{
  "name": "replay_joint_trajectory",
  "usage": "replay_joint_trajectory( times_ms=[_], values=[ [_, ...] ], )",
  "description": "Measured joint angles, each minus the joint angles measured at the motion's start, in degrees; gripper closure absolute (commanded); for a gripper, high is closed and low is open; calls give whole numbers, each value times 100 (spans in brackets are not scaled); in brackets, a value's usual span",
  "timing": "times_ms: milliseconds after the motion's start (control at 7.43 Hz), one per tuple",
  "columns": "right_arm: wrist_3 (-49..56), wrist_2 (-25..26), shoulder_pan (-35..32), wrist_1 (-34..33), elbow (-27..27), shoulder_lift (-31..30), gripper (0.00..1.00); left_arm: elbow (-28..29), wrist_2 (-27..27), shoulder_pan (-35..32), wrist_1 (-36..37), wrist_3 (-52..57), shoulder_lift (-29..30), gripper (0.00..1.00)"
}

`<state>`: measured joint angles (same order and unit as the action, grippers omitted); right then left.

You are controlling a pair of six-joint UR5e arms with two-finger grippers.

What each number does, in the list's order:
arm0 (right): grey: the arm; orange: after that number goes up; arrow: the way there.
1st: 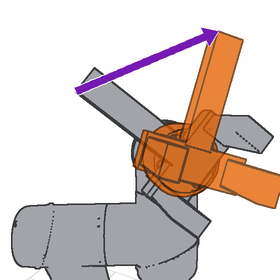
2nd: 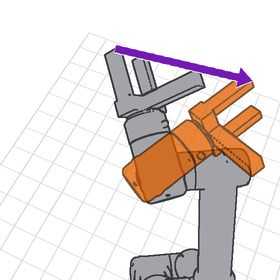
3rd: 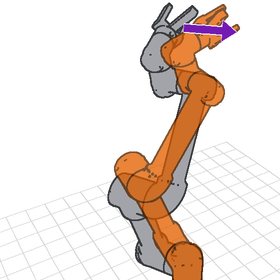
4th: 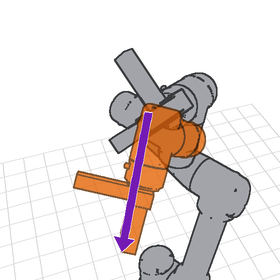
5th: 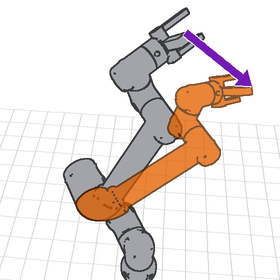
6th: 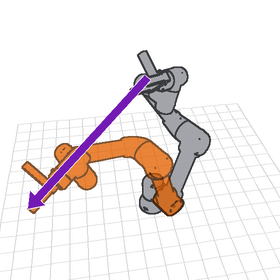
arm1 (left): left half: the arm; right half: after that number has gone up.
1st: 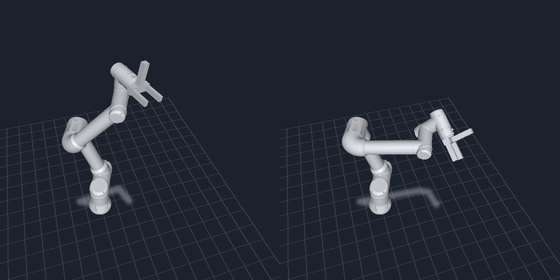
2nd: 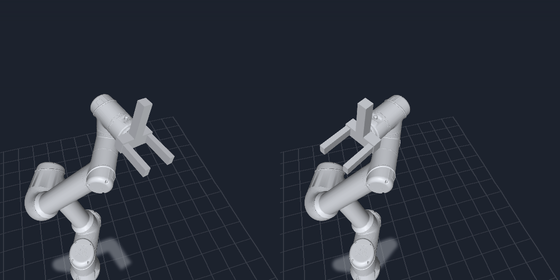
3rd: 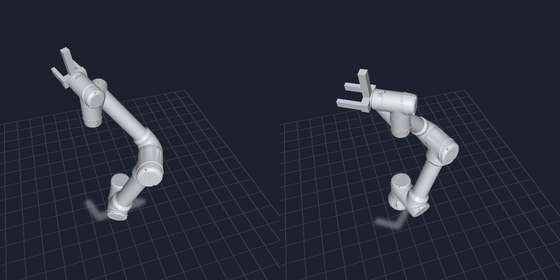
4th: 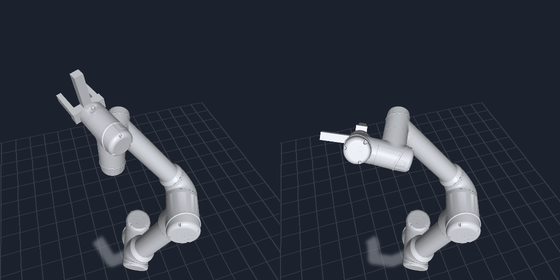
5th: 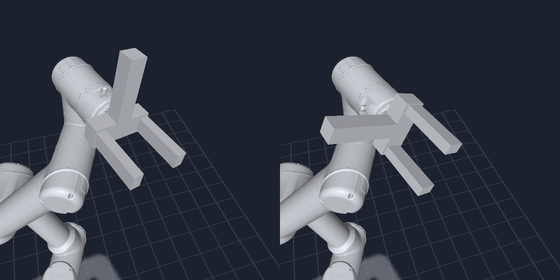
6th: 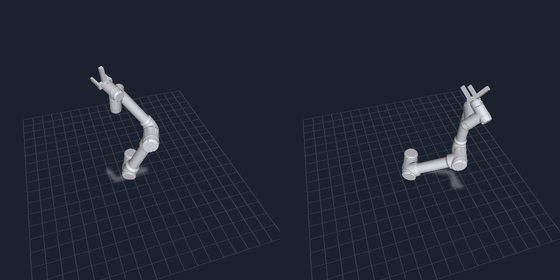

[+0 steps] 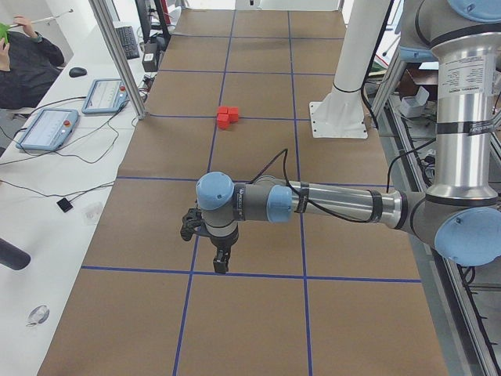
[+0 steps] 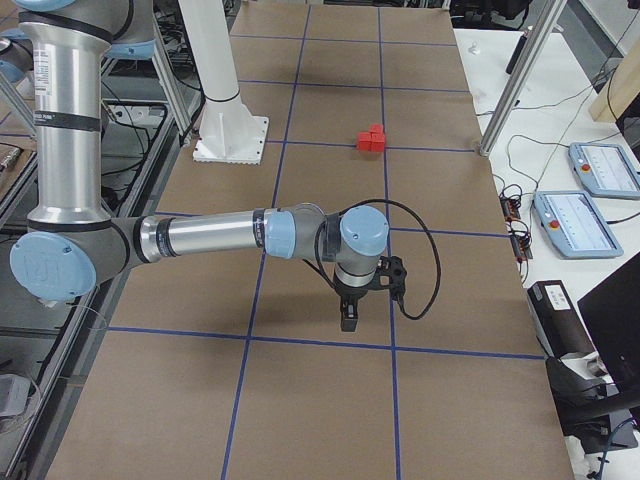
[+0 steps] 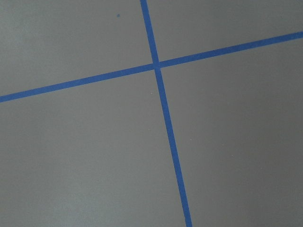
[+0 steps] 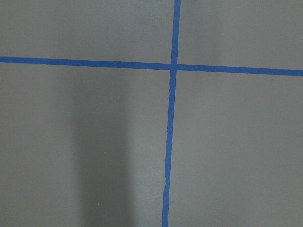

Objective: Form red blocks into L shape at center

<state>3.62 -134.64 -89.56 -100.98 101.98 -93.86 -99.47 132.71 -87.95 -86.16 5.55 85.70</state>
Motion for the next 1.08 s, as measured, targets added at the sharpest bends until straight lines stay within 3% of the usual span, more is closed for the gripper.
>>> replay_joint_trajectory(
  times_ms=[404,1076],
  values=[
    [-174,-34,3,7,24,17,1,455,1,6,-682,-58,-9,0],
    [-345,-252,26,21,3,74,1,556,1,12,-814,-63,-5,0]
  ],
)
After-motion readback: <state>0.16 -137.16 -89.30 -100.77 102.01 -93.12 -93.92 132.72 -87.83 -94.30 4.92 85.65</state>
